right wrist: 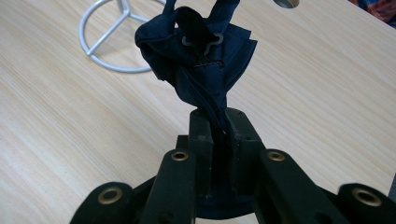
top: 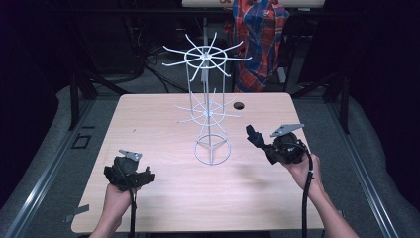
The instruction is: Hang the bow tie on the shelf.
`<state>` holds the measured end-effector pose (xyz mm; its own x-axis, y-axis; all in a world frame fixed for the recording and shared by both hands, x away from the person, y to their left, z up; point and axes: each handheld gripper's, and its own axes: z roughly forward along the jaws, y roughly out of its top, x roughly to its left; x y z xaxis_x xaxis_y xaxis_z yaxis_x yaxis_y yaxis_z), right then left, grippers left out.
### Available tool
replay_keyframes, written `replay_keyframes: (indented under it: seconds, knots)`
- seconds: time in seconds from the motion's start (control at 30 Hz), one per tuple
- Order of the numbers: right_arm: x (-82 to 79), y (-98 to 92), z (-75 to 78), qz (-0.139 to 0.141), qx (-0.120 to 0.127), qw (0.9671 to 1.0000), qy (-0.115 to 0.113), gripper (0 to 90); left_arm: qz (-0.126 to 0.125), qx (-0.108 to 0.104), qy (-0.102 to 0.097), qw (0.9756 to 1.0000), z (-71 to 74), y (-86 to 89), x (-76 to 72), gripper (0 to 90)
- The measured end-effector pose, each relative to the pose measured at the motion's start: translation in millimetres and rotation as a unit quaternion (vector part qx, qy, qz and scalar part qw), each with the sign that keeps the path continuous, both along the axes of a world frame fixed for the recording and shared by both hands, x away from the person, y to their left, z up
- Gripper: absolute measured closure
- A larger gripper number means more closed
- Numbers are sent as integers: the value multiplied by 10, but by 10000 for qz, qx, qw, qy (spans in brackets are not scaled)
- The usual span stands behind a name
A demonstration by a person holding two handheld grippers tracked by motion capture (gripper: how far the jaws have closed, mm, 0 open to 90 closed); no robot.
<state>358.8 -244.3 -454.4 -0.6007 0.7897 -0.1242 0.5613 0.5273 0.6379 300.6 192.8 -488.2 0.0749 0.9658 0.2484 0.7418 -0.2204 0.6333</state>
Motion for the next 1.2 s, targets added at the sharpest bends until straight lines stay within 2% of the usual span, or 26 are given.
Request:
replay_keyframes:
  seconds: [0.27, 0.5, 0.7, 0.93, 1.2]
  knots:
    - [-6, 7, 20, -14, 6, 10000, -35, 817, -10, -2, -6, 10000, 2, 1, -2, 157]
    - [-10, -8, 72, -43, 146, 9999, -36, 818, -12, 5, -2, 10000, 1, -2, -1, 157]
    - [-22, 4, 134, -95, 315, 9993, -191, 818, -15, 8, -1, 10000, 1, -5, -2, 157]
    - [-33, 23, 203, -108, 353, 9989, -280, 818, -17, 8, 15, 10000, 1, -5, 0, 157]
    - [-33, 28, 291, -162, 587, 9975, -370, 817, -15, 8, 12, 10000, 2, -6, -2, 157]
